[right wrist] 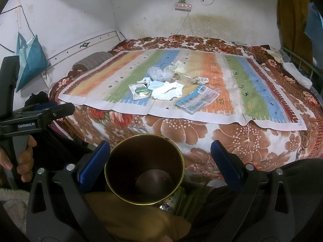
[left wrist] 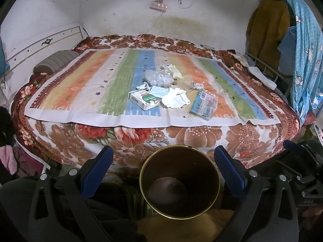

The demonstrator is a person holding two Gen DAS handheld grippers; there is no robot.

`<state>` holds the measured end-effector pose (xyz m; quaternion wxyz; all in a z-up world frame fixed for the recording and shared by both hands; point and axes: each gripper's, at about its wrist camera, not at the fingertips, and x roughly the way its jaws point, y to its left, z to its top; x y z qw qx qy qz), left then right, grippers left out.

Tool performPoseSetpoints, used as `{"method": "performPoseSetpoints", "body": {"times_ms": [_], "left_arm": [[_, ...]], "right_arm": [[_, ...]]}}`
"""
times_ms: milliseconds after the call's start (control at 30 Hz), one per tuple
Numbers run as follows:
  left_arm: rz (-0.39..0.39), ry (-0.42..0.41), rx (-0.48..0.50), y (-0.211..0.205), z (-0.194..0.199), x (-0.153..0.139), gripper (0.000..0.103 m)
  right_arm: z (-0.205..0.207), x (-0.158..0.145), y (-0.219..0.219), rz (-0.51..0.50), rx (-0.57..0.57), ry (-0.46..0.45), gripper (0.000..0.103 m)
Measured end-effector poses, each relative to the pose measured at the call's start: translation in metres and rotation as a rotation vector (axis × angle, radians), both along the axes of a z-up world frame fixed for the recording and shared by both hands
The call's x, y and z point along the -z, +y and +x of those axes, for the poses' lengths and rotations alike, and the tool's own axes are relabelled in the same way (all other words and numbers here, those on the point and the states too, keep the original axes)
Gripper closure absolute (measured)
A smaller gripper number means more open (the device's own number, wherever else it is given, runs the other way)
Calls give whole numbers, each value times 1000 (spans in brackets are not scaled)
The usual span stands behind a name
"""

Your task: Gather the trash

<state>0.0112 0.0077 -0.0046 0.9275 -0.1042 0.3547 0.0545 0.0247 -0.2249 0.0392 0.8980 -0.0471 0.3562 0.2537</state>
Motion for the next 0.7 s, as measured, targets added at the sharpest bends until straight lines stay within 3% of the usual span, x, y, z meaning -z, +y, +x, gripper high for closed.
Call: {"method": "performPoseSetpoints", "body": {"times_ms": [433, 600, 700], "left_arm": [[-24, 25, 9, 15, 2, 4, 5], [-38, 56, 16, 29, 16, -1, 5], [-4, 60, -6, 33, 33, -14, 5]], "right_arm": [[3, 2, 5, -16, 4, 10, 8], [20, -1, 14, -31, -11, 21, 8], [34, -8, 20, -47, -26, 20, 8]]}}
